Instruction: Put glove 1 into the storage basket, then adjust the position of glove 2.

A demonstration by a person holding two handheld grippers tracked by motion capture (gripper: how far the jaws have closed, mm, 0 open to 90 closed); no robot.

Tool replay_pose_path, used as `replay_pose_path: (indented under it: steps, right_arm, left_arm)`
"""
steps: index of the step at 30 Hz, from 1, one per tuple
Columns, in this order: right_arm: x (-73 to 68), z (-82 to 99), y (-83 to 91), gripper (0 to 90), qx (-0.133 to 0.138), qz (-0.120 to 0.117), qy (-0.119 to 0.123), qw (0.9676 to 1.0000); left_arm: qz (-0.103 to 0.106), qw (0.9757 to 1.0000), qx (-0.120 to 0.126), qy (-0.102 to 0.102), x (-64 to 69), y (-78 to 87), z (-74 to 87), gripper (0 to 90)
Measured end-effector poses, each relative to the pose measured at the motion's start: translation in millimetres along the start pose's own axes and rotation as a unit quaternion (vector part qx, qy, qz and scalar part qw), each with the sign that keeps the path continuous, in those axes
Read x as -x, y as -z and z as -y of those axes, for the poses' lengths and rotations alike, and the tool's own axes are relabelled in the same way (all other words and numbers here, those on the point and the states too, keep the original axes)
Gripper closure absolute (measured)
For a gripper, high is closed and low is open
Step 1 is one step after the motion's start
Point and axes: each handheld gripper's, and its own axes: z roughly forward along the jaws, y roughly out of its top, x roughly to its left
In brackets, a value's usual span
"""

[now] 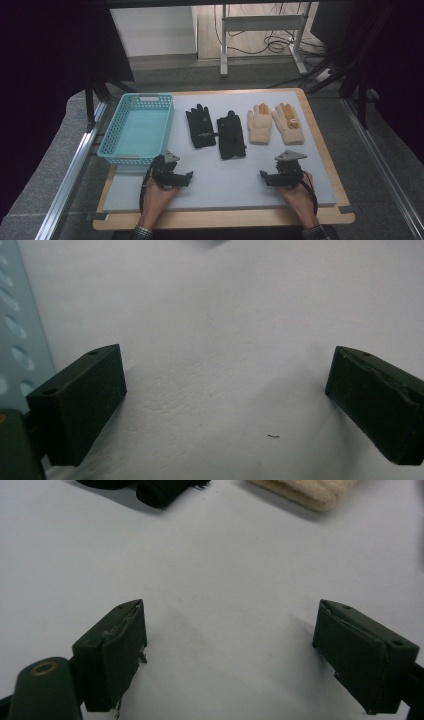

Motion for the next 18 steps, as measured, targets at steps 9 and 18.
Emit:
replay_pose_path:
  steps: [9,18]
  right_arm:
    - [0.0,-0.1,0.2,13.8,0.000,0.000,0.000,1.0000]
    - [0.5,-3.0,1.3,17.3,-0.004,0.005,-0.001,1.0000]
  left_arm:
    - [0.001,1.0000,0.000,0.000,-0.1,-0.1,0.0,3.1]
    - [0.001,1.0000,0.000,0.000,-0.2,0.0,0.0,3.3]
